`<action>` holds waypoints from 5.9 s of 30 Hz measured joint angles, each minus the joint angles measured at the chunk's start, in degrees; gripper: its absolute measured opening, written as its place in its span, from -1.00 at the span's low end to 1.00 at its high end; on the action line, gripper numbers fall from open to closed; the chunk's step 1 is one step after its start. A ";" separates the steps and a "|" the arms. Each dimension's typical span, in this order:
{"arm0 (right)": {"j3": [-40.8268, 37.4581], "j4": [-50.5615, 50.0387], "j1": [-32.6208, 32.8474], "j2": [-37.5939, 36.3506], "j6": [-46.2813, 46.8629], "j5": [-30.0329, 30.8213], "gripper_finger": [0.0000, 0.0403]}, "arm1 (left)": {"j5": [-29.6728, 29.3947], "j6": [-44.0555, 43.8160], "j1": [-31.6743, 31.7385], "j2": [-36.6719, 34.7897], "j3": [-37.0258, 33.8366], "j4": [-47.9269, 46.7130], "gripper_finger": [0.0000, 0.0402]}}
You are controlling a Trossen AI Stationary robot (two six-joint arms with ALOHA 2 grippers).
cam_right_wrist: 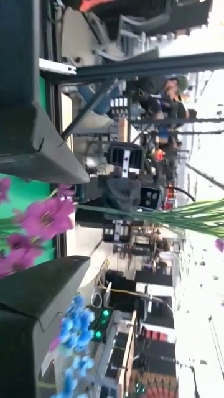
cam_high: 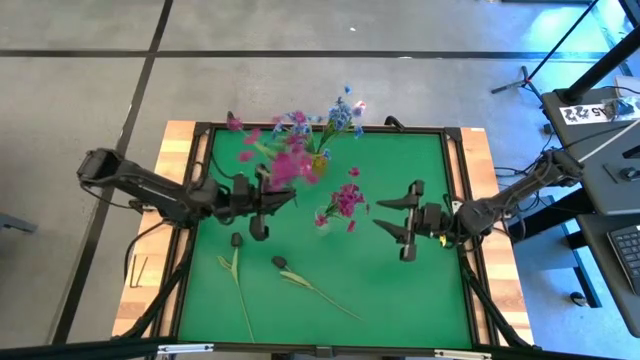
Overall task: Sort flowers into vase by color
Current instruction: Put the purple flowers into the transparent vase, then put the right black flower into the transparent vase
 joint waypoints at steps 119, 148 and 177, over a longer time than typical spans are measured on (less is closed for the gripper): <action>18.34 -31.02 10.16 23.49 12.24 -3.68 -0.02 | 12.01 -73.12 -22.15 -6.84 10.07 -99.76 -0.15; 22.18 -27.15 3.63 49.66 28.69 -20.96 -0.02 | -15.16 -52.38 -24.24 -6.13 10.07 -78.45 -0.15; 30.78 -36.13 2.95 59.08 36.54 -20.37 -0.02 | -16.79 -51.38 -22.36 -6.18 10.03 -77.75 -0.15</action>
